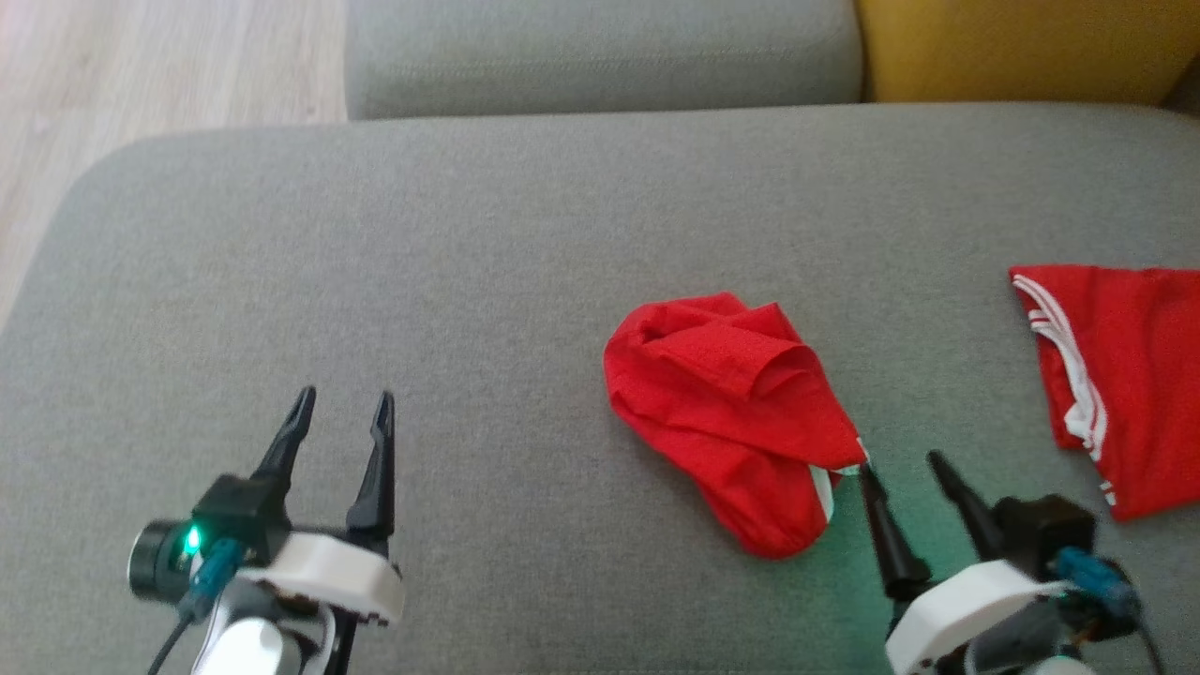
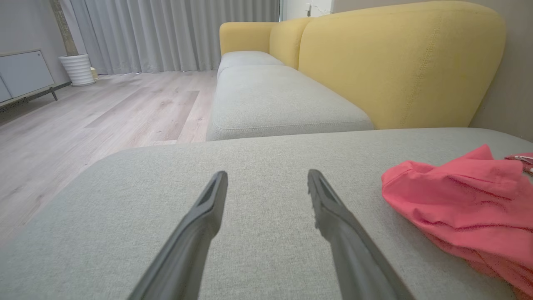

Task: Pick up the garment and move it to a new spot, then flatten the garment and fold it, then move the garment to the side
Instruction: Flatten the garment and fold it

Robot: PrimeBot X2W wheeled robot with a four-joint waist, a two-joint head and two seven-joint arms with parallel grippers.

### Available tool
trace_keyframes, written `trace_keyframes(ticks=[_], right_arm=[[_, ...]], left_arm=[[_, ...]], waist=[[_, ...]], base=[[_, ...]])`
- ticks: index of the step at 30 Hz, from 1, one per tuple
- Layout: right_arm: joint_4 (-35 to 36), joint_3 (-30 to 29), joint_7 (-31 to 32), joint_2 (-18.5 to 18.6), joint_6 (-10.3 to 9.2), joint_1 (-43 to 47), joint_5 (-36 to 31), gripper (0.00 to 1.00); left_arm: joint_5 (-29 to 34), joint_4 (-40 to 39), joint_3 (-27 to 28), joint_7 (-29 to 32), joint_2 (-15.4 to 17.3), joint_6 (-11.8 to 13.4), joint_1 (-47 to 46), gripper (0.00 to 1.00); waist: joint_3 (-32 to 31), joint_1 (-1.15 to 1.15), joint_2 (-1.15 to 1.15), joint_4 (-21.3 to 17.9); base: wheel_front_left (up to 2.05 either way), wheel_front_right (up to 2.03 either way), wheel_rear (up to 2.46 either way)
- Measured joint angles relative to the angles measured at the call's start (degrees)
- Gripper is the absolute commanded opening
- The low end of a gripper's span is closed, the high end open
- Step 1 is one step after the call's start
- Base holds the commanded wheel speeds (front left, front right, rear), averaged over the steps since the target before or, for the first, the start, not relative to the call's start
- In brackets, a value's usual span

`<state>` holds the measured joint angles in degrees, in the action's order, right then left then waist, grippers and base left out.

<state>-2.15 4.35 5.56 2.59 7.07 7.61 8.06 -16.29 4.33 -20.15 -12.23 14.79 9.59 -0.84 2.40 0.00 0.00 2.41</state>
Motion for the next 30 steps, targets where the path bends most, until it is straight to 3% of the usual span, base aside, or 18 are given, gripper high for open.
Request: trace_keyframes(ticks=[11,12,13,14,20,30], right_arm=[[-9.06,4.57,-1.03,2.18,0.00,-6.72,-0.15,1.00],[-9.50,5.02,-1.03,2.32,0.00,-7.22,-0.13,0.50],[-9.88,5.32,-1.03,2.43,0.00,-7.51,0.12,0.13],[-10.27,5.56,-1.02,2.58,0.00,-7.68,0.40,0.00],[-10.53,6.02,-0.47,3.52,0.00,-8.42,2.13,0.00],[-1.24,4.70,-1.12,4.57,0.00,-16.05,2.54,0.00]], left_arm=[[0.00,1.00,-0.94,-1.08,-0.70,-0.53,-3.33,1.00],[0.00,1.14,-0.96,-1.25,-0.74,-0.53,-3.35,1.00],[0.00,1.29,-0.97,-1.33,-0.80,-0.53,-3.38,1.00],[0.00,1.41,-0.97,-1.48,-0.85,-0.54,-3.41,1.00],[0.00,1.70,-0.94,-1.57,-1.20,-0.56,-4.67,1.00],[0.09,1.90,-0.86,-2.00,-1.42,-0.59,-5.39,1.00]], waist=[[3.81,0.00,0.00,1.67],[4.04,0.00,0.00,1.74],[4.25,0.00,0.00,1.81],[4.43,0.00,0.00,1.86],[5.17,0.00,0.00,1.90],[6.00,0.00,0.00,0.67]], base=[[0.00,0.00,0.00],[0.00,0.00,0.00],[0.00,0.00,0.00],[0.00,0.00,0.00],[0.00,0.00,0.00],[0.00,0.00,0.00]])
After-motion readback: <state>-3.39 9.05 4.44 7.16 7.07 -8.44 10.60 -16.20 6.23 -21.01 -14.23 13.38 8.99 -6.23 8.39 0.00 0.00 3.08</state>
